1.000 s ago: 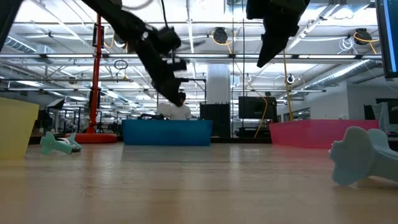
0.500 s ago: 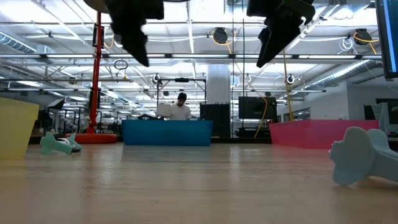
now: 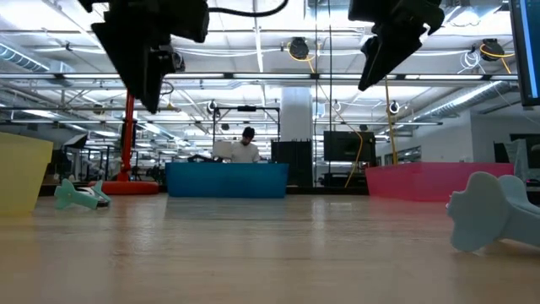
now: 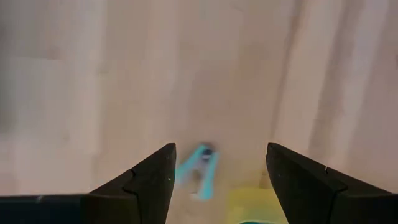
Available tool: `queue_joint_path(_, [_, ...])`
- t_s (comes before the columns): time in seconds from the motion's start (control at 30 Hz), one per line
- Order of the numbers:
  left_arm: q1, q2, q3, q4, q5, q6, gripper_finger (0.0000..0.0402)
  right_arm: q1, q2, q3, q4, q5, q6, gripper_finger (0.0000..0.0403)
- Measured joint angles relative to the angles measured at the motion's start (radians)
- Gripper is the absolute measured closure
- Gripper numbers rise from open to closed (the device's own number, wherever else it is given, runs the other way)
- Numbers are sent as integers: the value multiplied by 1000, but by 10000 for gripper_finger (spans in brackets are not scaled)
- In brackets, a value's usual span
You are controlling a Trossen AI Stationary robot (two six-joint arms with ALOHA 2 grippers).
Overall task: Pick and place Stapler, Stapler remover, tape
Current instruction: Put the light blue staple remover into the pink bin
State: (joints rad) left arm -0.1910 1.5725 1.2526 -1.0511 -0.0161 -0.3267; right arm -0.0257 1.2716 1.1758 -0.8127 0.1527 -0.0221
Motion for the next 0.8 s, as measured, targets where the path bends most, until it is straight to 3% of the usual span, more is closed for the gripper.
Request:
queue_joint_path(0.33, [-57, 179, 0, -43, 44, -49, 151, 1, -94, -79, 88, 0, 44, 206])
queue_joint_path(0.8, [-78, 275, -4, -109, 69, 18, 151, 1, -122, -81, 149, 0, 37, 206])
